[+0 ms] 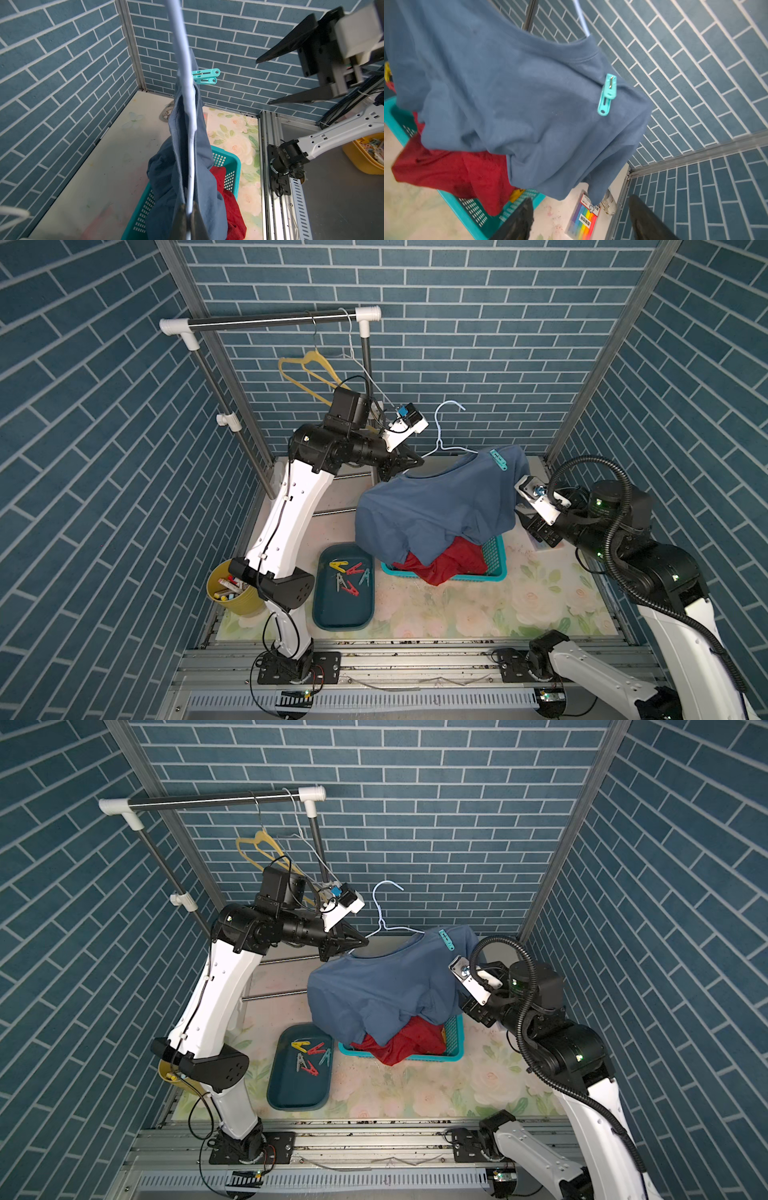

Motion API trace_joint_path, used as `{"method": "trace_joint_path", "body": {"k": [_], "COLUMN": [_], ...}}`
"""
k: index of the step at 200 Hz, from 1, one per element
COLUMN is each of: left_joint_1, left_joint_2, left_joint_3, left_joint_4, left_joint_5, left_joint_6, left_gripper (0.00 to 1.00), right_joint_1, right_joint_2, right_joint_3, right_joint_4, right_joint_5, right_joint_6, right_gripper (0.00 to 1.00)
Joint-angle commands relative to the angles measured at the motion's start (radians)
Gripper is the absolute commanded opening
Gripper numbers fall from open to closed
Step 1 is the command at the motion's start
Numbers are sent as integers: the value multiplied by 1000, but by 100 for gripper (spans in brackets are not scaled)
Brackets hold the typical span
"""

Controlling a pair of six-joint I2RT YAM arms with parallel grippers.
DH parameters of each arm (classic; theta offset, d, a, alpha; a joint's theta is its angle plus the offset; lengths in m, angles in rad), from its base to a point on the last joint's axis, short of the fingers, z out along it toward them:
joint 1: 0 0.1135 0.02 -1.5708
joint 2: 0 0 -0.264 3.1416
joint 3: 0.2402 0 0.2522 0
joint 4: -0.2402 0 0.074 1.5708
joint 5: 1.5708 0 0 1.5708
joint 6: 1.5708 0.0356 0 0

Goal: Remove the clothespins securing t-shirts to the hanger
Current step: Remove the clothespin from the hanger.

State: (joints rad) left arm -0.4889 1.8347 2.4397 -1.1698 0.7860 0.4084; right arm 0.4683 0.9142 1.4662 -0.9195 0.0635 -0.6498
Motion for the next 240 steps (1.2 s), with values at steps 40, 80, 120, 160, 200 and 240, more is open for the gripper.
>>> {"method": "trace_joint_path", "body": {"k": [40,80,120,160,200,240], "left_joint_1": [5,5,15,39,59,59], "left_joint_2": [-37,-22,-30,-26,-34,-22], "left_joint_3": [23,71,86,78,61,59], "left_joint_4": [-48,-101,-150,-192,-172,-143], "left_joint_5": [41,38,28,59,91,142], "left_joint_6": [-61,-144,-172,-190,-223,-277], "left_gripper": [0,0,0,0,0,0], "right_joint_1": [2,3,1,1,1,3], "right_joint_2": [4,21,71,158,222,242], "right_joint_3": [-77,-66,2,150,225,232], "right_joint_4": [115,187,151,67,-31,-29], "right_joint_5": [33,7,-61,-188,-217,-202], "right_joint_6": [-357,-455,-468,-416,-428,-479], "right_gripper": [70,68,66,62,61,58]}}
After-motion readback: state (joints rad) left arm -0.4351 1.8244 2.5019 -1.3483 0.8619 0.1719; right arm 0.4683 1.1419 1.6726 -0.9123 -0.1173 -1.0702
